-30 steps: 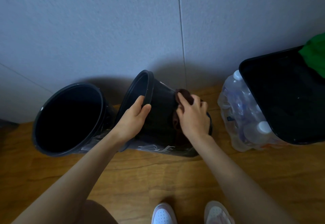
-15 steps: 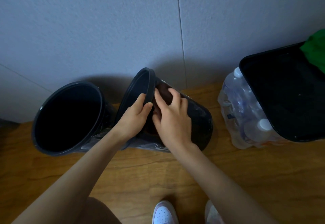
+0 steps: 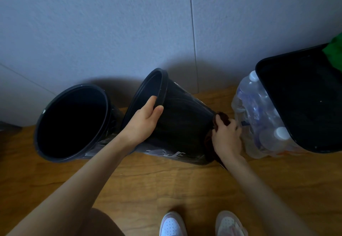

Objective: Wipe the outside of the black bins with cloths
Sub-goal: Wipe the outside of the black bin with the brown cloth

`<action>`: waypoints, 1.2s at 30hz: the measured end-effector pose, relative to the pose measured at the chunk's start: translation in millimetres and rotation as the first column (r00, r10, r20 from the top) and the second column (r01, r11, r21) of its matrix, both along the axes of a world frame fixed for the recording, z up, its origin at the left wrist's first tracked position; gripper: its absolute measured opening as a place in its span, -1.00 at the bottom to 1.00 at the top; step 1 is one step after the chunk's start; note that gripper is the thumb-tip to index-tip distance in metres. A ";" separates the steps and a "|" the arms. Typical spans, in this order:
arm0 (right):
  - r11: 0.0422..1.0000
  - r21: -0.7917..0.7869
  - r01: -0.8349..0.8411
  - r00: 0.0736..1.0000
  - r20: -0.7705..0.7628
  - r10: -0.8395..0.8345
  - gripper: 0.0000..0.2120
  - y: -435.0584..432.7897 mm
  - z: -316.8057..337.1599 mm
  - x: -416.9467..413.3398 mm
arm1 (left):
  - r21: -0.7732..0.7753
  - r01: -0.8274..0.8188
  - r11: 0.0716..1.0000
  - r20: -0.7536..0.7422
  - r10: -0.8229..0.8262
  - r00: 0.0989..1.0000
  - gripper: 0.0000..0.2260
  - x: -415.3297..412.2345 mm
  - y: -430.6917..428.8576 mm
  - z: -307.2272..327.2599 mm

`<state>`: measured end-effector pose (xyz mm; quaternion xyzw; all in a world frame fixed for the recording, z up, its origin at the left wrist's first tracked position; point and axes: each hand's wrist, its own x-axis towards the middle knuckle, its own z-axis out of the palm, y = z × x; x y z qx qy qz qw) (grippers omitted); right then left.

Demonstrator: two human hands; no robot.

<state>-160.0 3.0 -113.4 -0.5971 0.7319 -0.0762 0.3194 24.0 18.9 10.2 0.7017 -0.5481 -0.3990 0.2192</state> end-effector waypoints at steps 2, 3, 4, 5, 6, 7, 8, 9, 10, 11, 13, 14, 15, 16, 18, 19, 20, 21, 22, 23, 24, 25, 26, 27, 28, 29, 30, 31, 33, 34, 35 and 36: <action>0.993 -0.110 -0.043 0.997 0.052 0.049 -0.45 5.5 19.1 15.3 | -0.005 0.006 1.000 -0.001 -0.006 1.000 -0.65 -2.5 0.6 0.6; 0.982 -0.176 -0.065 0.994 0.079 0.080 -0.45 7.3 30.6 25.6 | -0.010 0.014 1.000 -0.003 -0.014 1.000 -0.67 -2.5 0.0 -1.5; 0.965 -0.247 -0.084 0.989 0.101 0.112 -0.44 8.8 41.6 37.6 | -0.018 0.025 1.000 0.008 -0.024 1.000 -0.67 -3.1 -0.3 -2.3; 0.941 -0.323 -0.096 0.983 0.118 0.141 -0.43 9.6 51.5 49.3 | -0.011 0.028 1.000 0.015 -0.028 0.999 -0.67 -4.3 -0.2 -1.3; 0.914 -0.392 -0.105 0.977 0.132 0.168 -0.43 9.6 59.0 59.7 | -0.011 0.033 0.999 0.012 -0.033 0.999 -0.71 -4.7 -0.1 -1.1; 0.889 -0.444 -0.111 0.971 0.142 0.192 -0.43 8.2 63.8 67.3 | -0.012 0.034 0.999 -0.005 -0.034 0.999 -0.76 -4.3 -0.6 -1.3; 0.873 -0.472 -0.120 0.966 0.145 0.212 -0.44 5.0 65.1 71.4 | -0.008 0.028 1.000 -0.027 -0.028 0.999 -0.80 -3.9 -1.0 -0.4; 0.869 -0.477 -0.130 0.964 0.144 0.224 -0.45 0.3 62.8 72.1 | 0.002 0.015 1.000 -0.049 -0.015 0.999 -0.80 -2.8 -1.2 0.6; 0.876 -0.464 -0.134 0.965 0.142 0.222 -0.46 -5.6 57.2 68.8 | 0.006 0.010 1.000 -0.069 -0.009 0.998 -0.79 -0.9 -1.5 1.0; 0.894 -0.430 -0.124 0.969 0.140 0.202 -0.48 -12.6 48.8 62.7 | 0.007 0.006 1.000 -0.078 -0.005 0.997 -0.77 1.1 -1.9 1.1; 0.948 -0.311 -0.072 0.986 0.122 0.115 -0.53 -25.5 27.3 43.6 | 0.001 -0.020 1.000 -0.094 0.020 0.995 -0.75 5.8 -1.7 0.0; 0.970 -0.238 -0.042 0.993 0.097 0.066 -0.54 -29.0 14.8 32.5 | -0.001 -0.034 0.999 -0.105 0.033 0.994 -0.76 7.0 -1.0 0.3; 0.985 -0.171 -0.011 0.998 0.065 0.023 -0.54 -30.0 3.0 20.8 | -0.002 -0.045 0.999 -0.113 0.045 0.993 -0.77 7.9 -0.8 0.3; 0.993 -0.115 0.017 0.999 0.035 -0.013 -0.53 -28.6 -7.5 10.0 | -0.005 -0.055 0.998 -0.117 0.054 0.992 -0.77 8.6 -1.0 -0.3; 0.996 -0.052 0.069 0.998 0.006 -0.069 -0.49 -23.0 -20.9 -3.8 | -0.014 -0.055 0.998 -0.107 0.053 0.993 -0.77 10.7 -2.7 -2.1; 0.995 -0.047 0.091 0.996 0.013 -0.091 -0.49 -19.8 -23.4 -5.7 | -0.020 -0.052 0.998 -0.102 0.049 0.994 -0.78 11.0 -3.4 -2.5; 0.992 -0.056 0.112 0.993 0.034 -0.110 -0.50 -16.5 -22.8 -4.4 | -0.022 -0.050 0.999 -0.100 0.048 0.994 -0.78 11.8 -3.7 -3.2; 0.989 -0.077 0.125 0.991 0.064 -0.120 -0.51 -13.6 -19.3 -0.4 | -0.022 -0.050 0.999 -0.105 0.048 0.993 -0.78 11.8 -3.5 -3.2; 0.986 -0.109 0.127 0.989 0.095 -0.117 -0.52 -10.8 -13.6 6.1 | -0.018 -0.051 0.999 -0.110 0.049 0.993 -0.77 11.9 -3.4 -3.0; 0.982 -0.148 0.118 0.987 0.125 -0.100 -0.52 -7.8 -5.5 14.8 | -0.012 -0.051 0.999 -0.116 0.050 0.992 -0.76 11.2 -3.2 -2.5; 0.977 -0.187 0.106 0.984 0.160 -0.077 -0.51 -4.3 4.2 25.2 | -0.007 -0.050 0.999 -0.118 0.048 0.992 -0.75 10.4 -3.3 -2.4; 0.970 -0.224 0.095 0.978 0.203 -0.048 -0.49 -1.0 15.1 37.6 | -0.008 -0.045 0.999 -0.114 0.044 0.993 -0.75 9.4 -3.4 -2.2; 0.962 -0.259 0.084 0.968 0.252 -0.017 -0.47 2.4 26.5 50.4 | -0.016 -0.037 0.999 -0.103 0.035 0.994 -0.75 8.2 -3.5 -2.5; 0.952 -0.296 0.077 0.953 0.301 0.017 -0.44 4.9 37.7 63.0 | -0.025 -0.026 0.999 -0.089 0.024 0.996 -0.76 7.0 -3.9 -2.4; 0.940 -0.333 0.069 0.939 0.339 0.051 -0.40 6.5 46.9 74.2 | -0.031 -0.012 0.999 -0.077 0.009 0.997 -0.78 6.2 -4.3 -2.6; 0.931 -0.361 0.060 0.929 0.362 0.081 -0.37 6.3 54.3 82.4 | -0.029 -0.003 1.000 -0.073 0.001 0.997 -0.79 5.3 -4.7 -2.6; 0.926 -0.374 0.053 0.920 0.378 0.100 -0.35 4.4 58.5 87.4 | -0.021 -0.002 1.000 -0.075 0.000 0.997 -0.80 5.0 -5.0 -3.0; 0.923 -0.380 0.056 0.912 0.395 0.107 -0.35 1.1 59.4 88.9 | -0.015 -0.007 1.000 -0.075 0.006 0.997 -0.80 5.0 -5.3 -3.3; 0.908 -0.407 0.100 0.902 0.423 0.090 -0.41 -8.1 50.3 82.6 | -0.009 -0.012 1.000 -0.052 0.012 0.999 -0.78 6.4 -6.3 -4.6; 0.901 -0.413 0.136 0.907 0.418 0.055 -0.44 -13.8 40.8 75.3 | -0.009 -0.011 1.000 -0.040 0.010 0.999 -0.77 6.9 -6.4 -5.0; 0.903 -0.390 0.178 0.915 0.404 -0.006 -0.46 -19.9 28.8 66.1 | -0.011 -0.015 1.000 -0.041 0.015 0.999 -0.77 7.3 -6.1 -4.9; 0.914 -0.337 0.224 0.921 0.381 -0.085 -0.48 -25.8 15.9 55.2 | -0.014 -0.024 1.000 -0.047 0.023 0.999 -0.78 8.1 -6.0 -5.2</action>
